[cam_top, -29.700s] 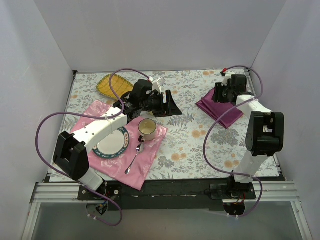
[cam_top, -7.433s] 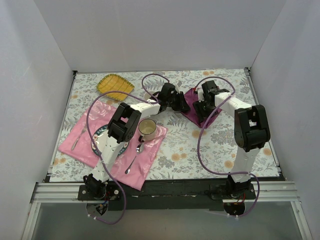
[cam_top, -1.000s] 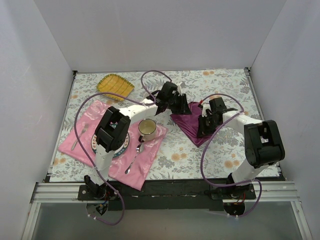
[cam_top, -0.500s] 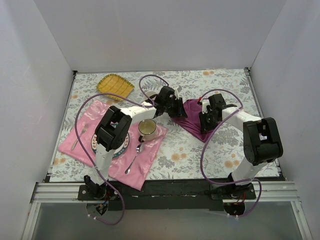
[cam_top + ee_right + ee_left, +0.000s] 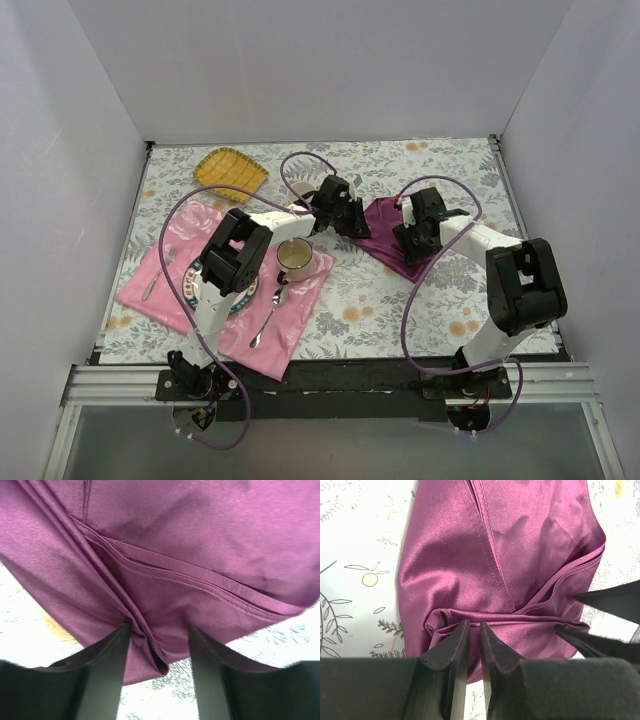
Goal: Fold the napkin, place the utensils inside, and roll it up
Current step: Roll the napkin with the utensil
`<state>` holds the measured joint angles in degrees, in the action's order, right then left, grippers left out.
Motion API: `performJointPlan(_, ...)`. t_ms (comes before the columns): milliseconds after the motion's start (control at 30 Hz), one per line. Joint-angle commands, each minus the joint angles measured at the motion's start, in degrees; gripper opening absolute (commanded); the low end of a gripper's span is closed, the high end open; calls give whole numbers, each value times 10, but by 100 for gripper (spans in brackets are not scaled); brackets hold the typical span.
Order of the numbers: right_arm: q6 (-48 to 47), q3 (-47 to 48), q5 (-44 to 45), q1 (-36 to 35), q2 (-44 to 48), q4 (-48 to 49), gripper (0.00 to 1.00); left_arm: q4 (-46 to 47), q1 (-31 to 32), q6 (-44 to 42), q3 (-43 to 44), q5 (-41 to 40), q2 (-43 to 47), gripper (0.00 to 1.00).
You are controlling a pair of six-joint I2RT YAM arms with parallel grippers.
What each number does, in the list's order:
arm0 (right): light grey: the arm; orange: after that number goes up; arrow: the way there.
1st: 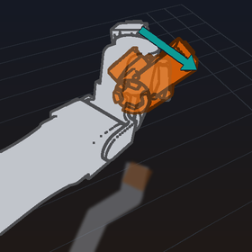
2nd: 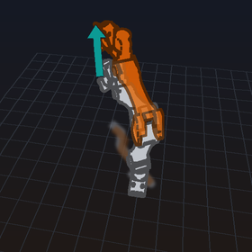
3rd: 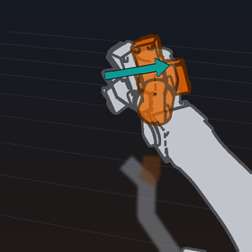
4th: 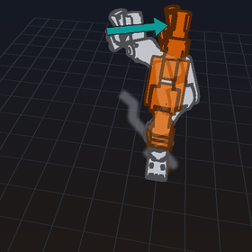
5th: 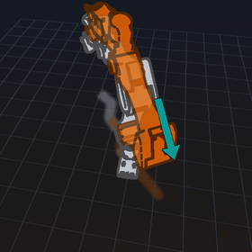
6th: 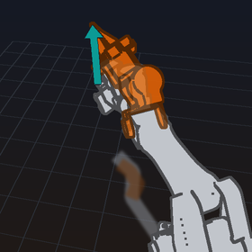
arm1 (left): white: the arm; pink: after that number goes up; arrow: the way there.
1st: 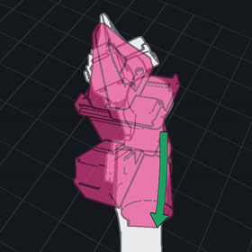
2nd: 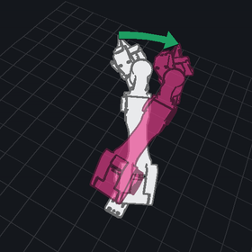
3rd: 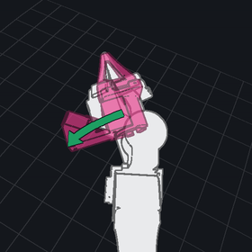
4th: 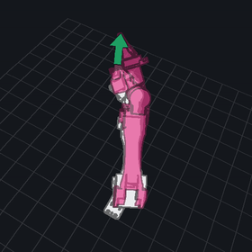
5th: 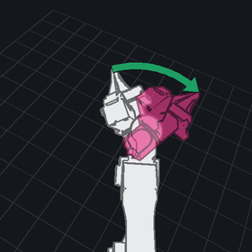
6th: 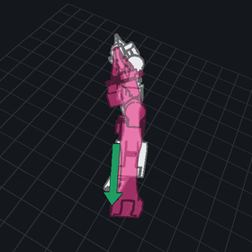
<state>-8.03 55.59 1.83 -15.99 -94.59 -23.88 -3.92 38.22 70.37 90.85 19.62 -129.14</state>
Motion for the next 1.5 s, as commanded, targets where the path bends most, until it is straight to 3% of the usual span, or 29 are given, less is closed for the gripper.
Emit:
performJointPlan(0,-19,5,113,-41,29,-11,63,-11,-2,-19,22,-18,-1,14)
performJointPlan(133,-28,11,207,-106,74,7,70,-15,-2,-19,21,-16,-8,14)
performJointPlan(500,-115,-35,188,-245,91,80,74,-41,-4,-10,30,-30,-24,12)
performJointPlan(867,-154,-43,211,-263,-1,156,72,-60,-13,-6,49,-15,-52,10)
performJointPlan(1100,-177,-65,292,-267,-36,187,69,-72,-19,-8,62,-6,-71,9)
performJointPlan(1467,-174,-59,253,-258,-76,165,59,-90,-28,-17,80,12,-88,8)
